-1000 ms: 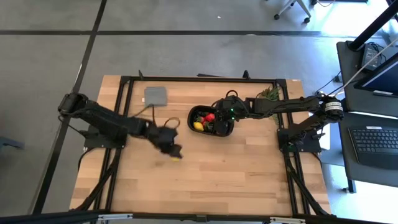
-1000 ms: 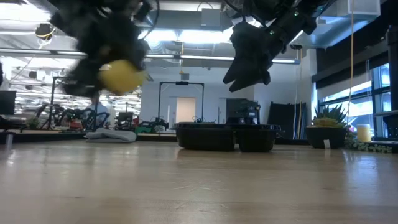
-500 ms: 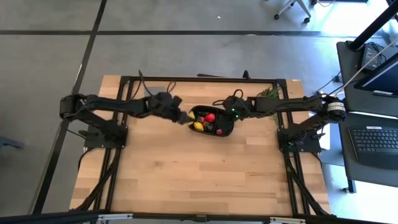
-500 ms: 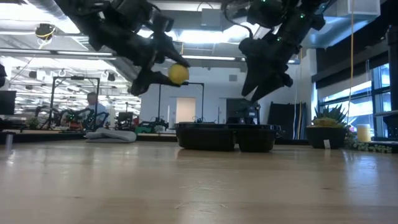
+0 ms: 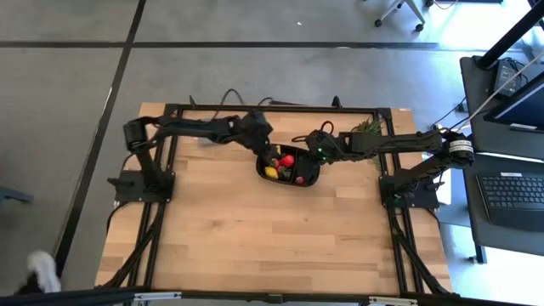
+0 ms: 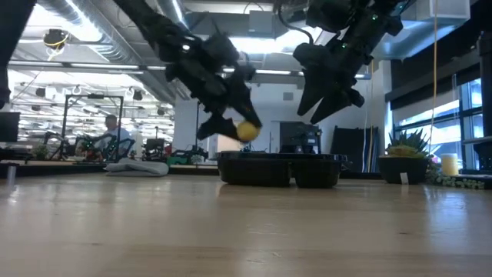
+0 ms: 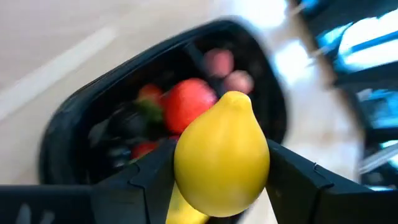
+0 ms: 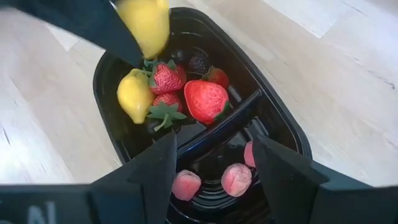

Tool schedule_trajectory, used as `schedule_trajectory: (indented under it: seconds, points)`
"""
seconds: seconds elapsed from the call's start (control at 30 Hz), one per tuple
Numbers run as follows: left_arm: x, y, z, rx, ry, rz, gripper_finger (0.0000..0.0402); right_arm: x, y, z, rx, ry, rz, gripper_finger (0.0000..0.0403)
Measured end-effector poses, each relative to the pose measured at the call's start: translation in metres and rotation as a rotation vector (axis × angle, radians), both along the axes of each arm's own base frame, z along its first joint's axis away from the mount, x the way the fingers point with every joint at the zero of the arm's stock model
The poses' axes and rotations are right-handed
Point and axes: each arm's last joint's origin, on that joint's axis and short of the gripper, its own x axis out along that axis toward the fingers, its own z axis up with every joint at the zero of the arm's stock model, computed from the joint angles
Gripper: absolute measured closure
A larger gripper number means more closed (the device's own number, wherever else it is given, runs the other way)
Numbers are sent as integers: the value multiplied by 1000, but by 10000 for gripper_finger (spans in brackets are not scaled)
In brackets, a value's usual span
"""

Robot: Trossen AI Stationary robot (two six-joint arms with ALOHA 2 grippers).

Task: Pick and placing Produce into tupperware
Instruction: Put the yellow lemon into the black container

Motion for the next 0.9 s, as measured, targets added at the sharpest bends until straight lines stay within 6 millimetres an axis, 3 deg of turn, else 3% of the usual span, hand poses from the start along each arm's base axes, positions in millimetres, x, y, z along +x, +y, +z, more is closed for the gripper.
schedule_trajectory:
  seconds: [0.27, 0.9]
  points:
    - [15, 10, -16, 102, 247, -46, 194, 0, 1, 0, 10, -4, -13, 189]
    - [20, 12, -14, 109, 236, -54, 180, 0, 1, 0, 10, -7, -12, 189]
